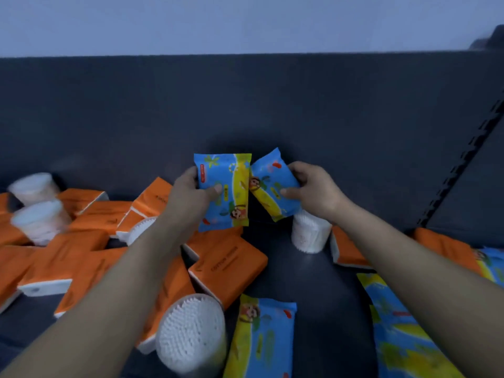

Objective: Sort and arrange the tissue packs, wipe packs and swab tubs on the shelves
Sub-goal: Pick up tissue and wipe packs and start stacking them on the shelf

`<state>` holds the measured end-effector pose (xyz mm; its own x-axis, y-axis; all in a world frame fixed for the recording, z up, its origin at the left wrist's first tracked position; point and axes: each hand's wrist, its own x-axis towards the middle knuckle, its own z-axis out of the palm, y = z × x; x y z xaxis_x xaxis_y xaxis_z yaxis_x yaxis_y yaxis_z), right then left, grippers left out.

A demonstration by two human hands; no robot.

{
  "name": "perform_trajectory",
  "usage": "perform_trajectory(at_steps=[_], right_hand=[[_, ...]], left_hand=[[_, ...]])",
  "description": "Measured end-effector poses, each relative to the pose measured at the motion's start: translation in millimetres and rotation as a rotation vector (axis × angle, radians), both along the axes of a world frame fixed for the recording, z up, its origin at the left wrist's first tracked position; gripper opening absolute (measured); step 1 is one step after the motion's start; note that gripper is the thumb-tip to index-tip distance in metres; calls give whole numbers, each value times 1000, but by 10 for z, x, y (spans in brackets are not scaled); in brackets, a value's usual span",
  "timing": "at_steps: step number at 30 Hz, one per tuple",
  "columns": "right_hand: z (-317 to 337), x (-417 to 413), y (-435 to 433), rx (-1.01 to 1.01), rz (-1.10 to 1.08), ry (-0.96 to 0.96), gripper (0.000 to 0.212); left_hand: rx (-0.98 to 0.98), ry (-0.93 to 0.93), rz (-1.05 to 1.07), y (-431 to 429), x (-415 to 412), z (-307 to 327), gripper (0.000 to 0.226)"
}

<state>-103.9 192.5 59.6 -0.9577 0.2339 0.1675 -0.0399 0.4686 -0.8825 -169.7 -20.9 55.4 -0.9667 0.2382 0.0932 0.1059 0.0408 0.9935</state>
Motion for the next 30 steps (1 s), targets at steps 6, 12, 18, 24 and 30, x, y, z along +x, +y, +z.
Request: perform_trajectory(at_steps=[6, 12, 18, 24, 30], right_hand=[[-61, -100, 28, 325, -120, -96, 24], [-45, 12, 138, 587, -200, -319, 32], [-87, 163, 248, 741, -250, -462, 43], [-134, 211, 337, 824, -296, -500, 40], [-181, 125, 319, 775, -190, -488, 38]], left_hand=[[-28, -40, -147, 131, -304, -69, 28], [-161, 50, -295, 332, -390, -134, 20], [-402, 260, -401, 511, -439, -151, 15], [-641, 357, -504, 620, -477, -197, 12], [-991, 406, -636, 681, -490, -226, 40]])
